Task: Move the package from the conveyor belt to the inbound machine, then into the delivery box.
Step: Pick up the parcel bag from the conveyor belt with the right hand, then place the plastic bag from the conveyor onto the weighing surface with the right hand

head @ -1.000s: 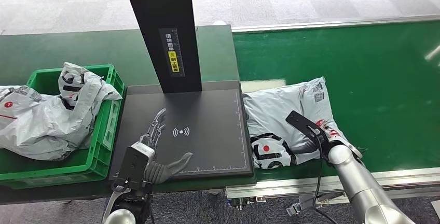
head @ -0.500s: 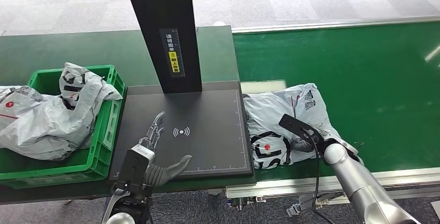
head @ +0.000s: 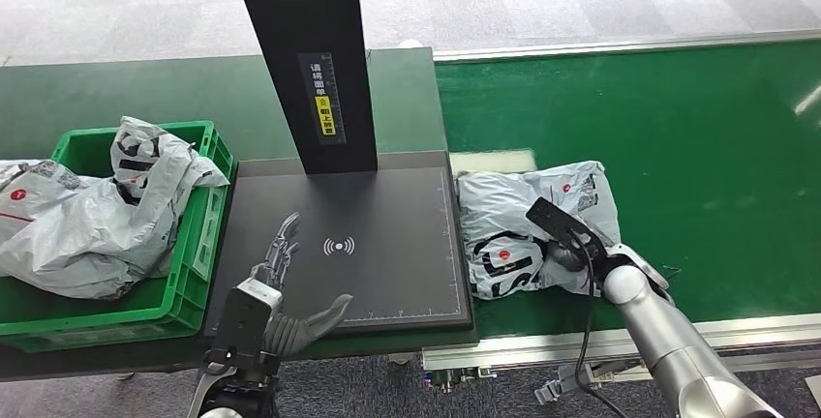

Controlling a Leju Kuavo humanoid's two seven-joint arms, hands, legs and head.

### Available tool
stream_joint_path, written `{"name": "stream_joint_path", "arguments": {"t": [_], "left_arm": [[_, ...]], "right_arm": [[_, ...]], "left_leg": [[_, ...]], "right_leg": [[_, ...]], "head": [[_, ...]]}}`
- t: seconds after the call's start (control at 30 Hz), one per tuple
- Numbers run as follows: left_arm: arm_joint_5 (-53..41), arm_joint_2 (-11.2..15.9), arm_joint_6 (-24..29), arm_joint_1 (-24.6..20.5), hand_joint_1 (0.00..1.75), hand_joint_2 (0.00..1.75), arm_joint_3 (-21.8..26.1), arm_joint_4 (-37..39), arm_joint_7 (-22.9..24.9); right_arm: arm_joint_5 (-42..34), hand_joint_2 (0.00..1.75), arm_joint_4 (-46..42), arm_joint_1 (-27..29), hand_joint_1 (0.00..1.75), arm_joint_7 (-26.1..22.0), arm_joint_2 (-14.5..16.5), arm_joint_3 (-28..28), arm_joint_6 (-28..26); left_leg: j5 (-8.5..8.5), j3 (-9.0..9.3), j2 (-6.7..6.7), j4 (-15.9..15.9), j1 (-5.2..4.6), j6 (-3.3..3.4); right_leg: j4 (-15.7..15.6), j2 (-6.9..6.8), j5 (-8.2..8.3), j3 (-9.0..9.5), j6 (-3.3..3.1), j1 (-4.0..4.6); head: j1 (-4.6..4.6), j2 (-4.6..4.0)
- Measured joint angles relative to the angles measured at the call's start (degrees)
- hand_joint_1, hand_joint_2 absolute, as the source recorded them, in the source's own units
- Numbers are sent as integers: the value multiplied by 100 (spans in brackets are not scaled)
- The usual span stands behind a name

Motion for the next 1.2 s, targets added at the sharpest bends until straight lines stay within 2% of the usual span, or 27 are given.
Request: {"name": "stream_joint_path", "arguments": {"t": [0.1,0.3,0.4,0.53,0.7,0.83,0.93,1.2], "left_arm": [[-8,0,41,14,0,175,15,-41,0],[-8,0,50,14,0,175,36,-74,-1],[-7,0,73,13,0,175,46,-74,-16],[17,0,146,11,0,175,60,-74,-58],[45,2,250,16,0,175,79,-73,-163],[57,-2,319,-4,0,175,89,-60,-261],[45,-4,396,-44,0,175,93,-52,-321],[-50,-1,853,-68,0,175,136,-136,-521]], "right_arm": [[-68,175,-250,44,175,-49,51,-245,-479],[-85,175,-535,72,175,-77,109,-533,-629],[-85,175,-711,155,175,-193,137,-718,-1099],[-63,175,-1063,263,175,-320,145,-1214,-1884],[-255,175,-1422,373,175,-765,143,-1878,-2169],[-465,175,-1766,378,175,-1221,161,-2066,-2099],[-509,175,-2078,327,175,-1290,275,-1963,-1824],[-716,175,-2712,314,175,-1026,831,-721,-677]], "left_leg": [[0,-3,0,0,0,0],[0,-5,0,0,0,0],[0,-10,-2,0,0,0],[0,-13,-4,0,0,0],[0,-19,-5,0,-1,0],[0,-22,-3,-1,-1,0],[2,-22,-2,-3,0,-2],[6,-16,-2,-7,9,-8]], "right_leg": [[0,1,0,-4,0,0],[0,0,0,-8,-1,0],[0,-2,0,-13,-1,-1],[0,-3,0,-17,0,-2],[0,-2,0,-21,0,-4],[1,0,1,-22,-1,-1],[3,1,1,-22,-1,2],[5,-1,-2,-22,-6,9]], "head": [[0,0],[0,0],[0,0],[0,0],[0,0],[0,0],[0,0],[-1,0]]}}
